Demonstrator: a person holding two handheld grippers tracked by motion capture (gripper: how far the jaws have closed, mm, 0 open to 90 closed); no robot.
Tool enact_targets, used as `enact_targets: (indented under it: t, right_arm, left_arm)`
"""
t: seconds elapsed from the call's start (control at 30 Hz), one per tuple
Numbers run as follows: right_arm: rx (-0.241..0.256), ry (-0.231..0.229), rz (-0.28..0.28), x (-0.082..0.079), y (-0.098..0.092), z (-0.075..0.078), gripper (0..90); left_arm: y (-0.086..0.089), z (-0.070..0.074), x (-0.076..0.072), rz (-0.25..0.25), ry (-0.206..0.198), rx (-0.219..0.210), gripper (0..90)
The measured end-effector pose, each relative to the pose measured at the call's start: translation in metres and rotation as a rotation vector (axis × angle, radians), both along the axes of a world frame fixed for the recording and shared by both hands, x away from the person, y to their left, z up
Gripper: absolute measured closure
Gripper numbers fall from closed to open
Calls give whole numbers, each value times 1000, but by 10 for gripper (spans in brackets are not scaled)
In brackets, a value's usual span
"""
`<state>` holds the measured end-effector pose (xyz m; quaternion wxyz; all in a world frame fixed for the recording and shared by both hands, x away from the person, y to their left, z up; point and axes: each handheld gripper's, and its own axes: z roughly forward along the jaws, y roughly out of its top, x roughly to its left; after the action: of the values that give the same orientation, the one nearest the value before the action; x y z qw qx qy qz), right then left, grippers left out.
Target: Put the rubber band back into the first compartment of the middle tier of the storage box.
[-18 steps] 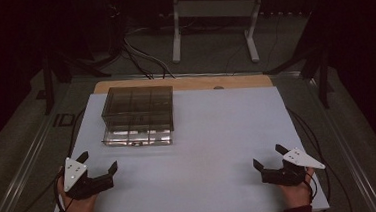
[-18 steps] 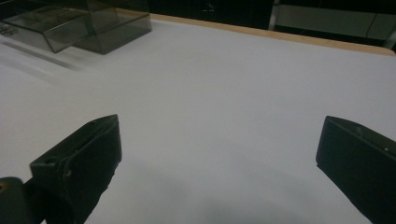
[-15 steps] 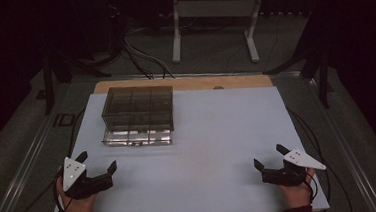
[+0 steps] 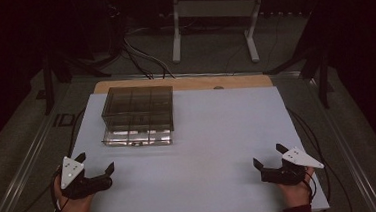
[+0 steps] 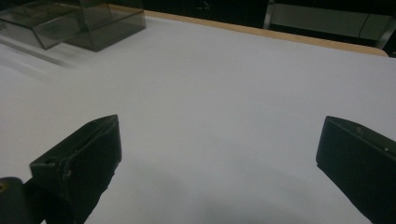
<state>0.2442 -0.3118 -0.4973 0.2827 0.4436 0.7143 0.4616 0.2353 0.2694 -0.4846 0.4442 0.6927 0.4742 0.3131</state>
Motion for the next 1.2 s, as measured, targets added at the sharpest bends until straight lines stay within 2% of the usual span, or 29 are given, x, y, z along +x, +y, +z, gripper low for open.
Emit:
enact_targets:
  t: [0.3, 0.6, 0.67, 0.87, 0.97, 1.07, 1.2]
  right_arm:
    - [14, 0, -4, 0, -2, 0, 6]
    - [3, -5, 6, 0, 0, 1, 5]
    - [3, -5, 6, 0, 0, 1, 6]
    - [-1, -2, 4, 1, 0, 1, 6]
    - [-5, -2, 5, 1, 0, 1, 6]
    - [-6, -2, 6, 0, 1, 1, 6]
    - [-10, -1, 7, 0, 1, 0, 6]
  left_arm:
    - [1, -2, 0, -21, 44, 16, 14]
    - [4, -4, -3, -16, 61, 36, 14]
    - [6, -6, -3, -21, 61, 29, 14]
    - [10, -11, -2, -20, 93, 14, 14]
    - [10, -14, -1, -16, 110, 23, 14]
    - [10, -14, -2, -5, 131, 55, 18]
    - [13, -15, -1, 8, 164, 61, 52]
